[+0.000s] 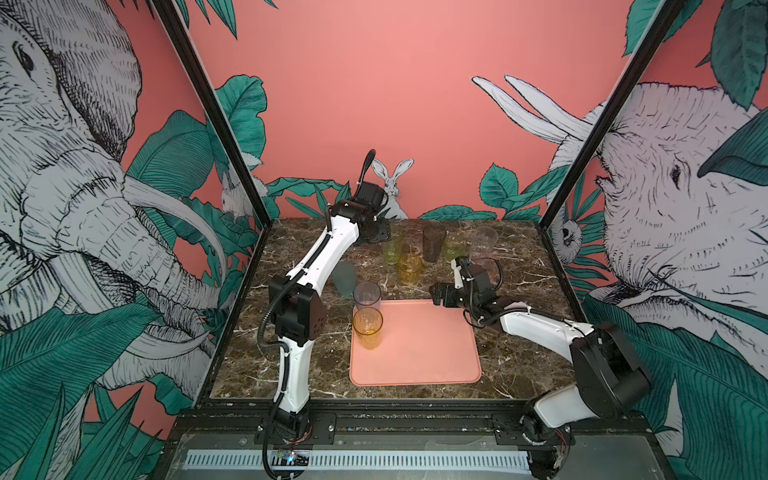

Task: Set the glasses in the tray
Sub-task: 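Raise the left gripper and move it to a green glass beyond the tray, then lower the left gripper and close it around the green glass rim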

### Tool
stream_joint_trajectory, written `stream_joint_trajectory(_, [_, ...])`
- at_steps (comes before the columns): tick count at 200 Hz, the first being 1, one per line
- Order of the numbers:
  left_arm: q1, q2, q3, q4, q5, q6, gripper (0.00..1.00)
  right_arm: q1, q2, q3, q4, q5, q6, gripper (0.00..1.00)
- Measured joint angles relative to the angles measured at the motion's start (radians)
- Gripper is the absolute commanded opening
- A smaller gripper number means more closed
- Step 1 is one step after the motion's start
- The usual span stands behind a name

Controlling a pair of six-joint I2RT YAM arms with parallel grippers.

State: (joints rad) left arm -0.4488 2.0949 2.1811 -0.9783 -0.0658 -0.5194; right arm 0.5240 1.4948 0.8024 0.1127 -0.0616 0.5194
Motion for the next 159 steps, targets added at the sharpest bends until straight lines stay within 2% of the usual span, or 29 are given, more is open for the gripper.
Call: stream_joint_trajectory(159, [0.031,0.179,0.131,0.023,0.053,-0.024,0.72,0.0,0.0,0.0,-0.014,0.001,0.0,0.94])
